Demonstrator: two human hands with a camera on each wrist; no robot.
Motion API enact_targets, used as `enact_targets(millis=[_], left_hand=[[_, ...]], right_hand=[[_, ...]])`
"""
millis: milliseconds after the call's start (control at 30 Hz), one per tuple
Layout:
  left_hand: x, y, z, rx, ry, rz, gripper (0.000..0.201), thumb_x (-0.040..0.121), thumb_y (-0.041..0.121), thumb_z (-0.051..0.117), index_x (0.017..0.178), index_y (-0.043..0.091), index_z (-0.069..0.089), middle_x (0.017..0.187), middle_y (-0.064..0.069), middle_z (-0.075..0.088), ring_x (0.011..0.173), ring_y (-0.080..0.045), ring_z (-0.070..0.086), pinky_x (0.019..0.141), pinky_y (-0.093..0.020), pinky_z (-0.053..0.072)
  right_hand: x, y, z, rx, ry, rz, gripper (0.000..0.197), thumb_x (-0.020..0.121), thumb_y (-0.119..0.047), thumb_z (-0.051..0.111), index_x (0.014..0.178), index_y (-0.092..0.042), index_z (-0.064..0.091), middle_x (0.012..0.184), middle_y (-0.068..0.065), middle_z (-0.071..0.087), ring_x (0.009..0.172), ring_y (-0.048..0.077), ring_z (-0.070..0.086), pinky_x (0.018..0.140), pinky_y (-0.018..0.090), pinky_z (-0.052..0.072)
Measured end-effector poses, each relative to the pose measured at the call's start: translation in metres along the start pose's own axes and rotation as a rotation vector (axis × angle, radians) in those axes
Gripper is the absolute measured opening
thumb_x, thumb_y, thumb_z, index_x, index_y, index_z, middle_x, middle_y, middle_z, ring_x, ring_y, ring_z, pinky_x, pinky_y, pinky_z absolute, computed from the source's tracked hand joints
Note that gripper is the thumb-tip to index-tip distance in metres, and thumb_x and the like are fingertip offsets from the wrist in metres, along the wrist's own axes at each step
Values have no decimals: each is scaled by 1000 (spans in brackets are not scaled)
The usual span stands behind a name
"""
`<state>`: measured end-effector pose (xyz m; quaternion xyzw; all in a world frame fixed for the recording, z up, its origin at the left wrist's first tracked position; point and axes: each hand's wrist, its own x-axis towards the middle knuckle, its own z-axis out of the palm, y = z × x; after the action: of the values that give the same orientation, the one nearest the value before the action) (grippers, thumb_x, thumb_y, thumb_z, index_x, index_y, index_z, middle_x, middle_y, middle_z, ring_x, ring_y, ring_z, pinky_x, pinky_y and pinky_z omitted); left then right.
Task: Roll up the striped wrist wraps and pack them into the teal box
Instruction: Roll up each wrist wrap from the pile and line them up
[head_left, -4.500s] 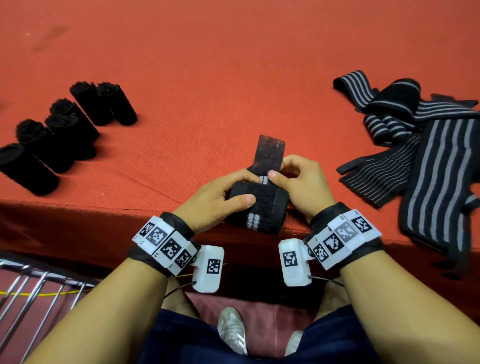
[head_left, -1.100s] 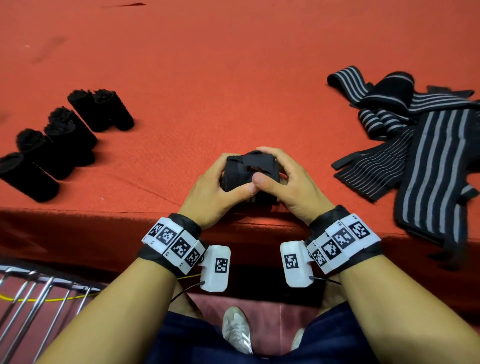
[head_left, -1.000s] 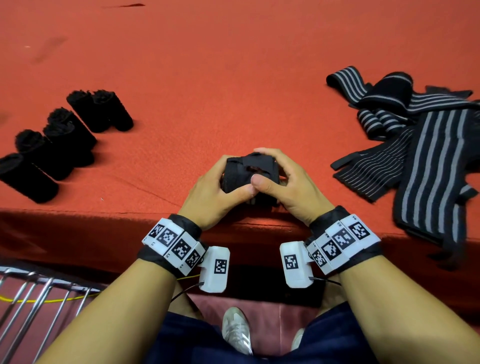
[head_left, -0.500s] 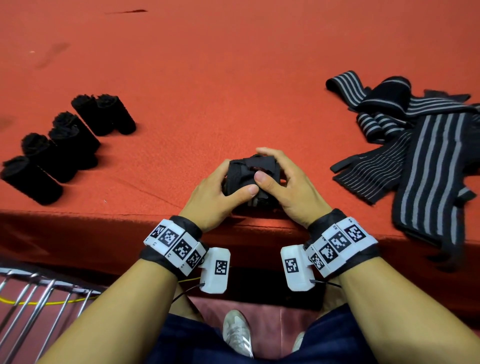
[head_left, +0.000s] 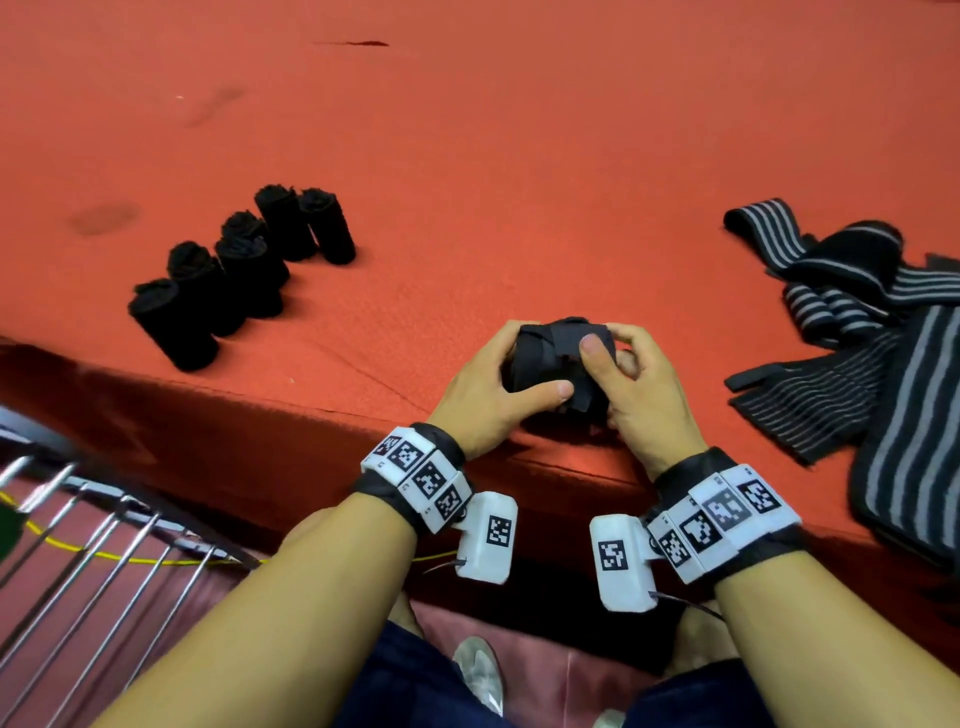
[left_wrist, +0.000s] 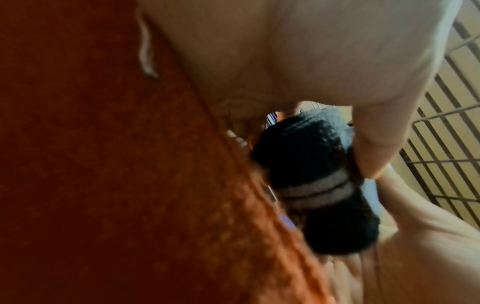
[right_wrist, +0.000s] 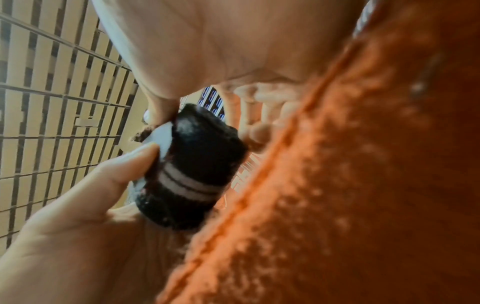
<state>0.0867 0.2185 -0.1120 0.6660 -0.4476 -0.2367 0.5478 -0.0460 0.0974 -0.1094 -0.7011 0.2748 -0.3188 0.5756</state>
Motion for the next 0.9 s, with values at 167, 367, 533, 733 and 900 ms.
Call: enact_targets(millis=[167, 367, 533, 733, 900], left_hand=[[0, -6, -6, -132, 297, 3, 66, 72, 12, 88, 121, 26, 47, 109, 6, 64, 93, -5, 62, 87, -25, 52], [-2, -10, -20, -232, 287, 8, 74, 65, 23, 84, 122, 26, 37, 113, 1, 59, 91, -9, 61, 82, -33, 56], [-4, -23, -55, -335, 292, 14, 53, 70, 42, 75, 110, 23, 47, 111, 4, 58, 103, -13, 57, 97, -38, 47], [-4, -24, -101, -292, 482, 3, 66, 72, 34, 79, 129, 17, 52, 127, 4, 60, 116, -7, 59, 101, -21, 46], [-1, -27, -121, -169, 503, -5, 72, 72, 14, 79, 139, 20, 53, 139, 0, 53, 128, -7, 53, 112, -30, 42]], right_hand=[[6, -15, 17, -206, 219, -9, 54, 73, -67, 73, 101, -24, 57, 87, -6, 58, 74, 16, 57, 79, 46, 54], [9, -32, 55, -176, 23, -6, 35, 88, -44, 73, 82, -11, 61, 66, 2, 60, 57, 18, 58, 59, 39, 55], [25, -42, 76, -184, 12, -33, 15, 90, -22, 70, 102, -15, 63, 93, 3, 70, 75, 20, 69, 81, 53, 59], [39, -53, 118, -282, -101, -142, 28, 83, -4, 73, 98, -26, 67, 100, -8, 73, 91, 13, 70, 90, 42, 56], [58, -47, 145, -379, -19, -124, 31, 82, -10, 74, 97, -37, 70, 94, -3, 68, 84, 18, 63, 87, 44, 54]])
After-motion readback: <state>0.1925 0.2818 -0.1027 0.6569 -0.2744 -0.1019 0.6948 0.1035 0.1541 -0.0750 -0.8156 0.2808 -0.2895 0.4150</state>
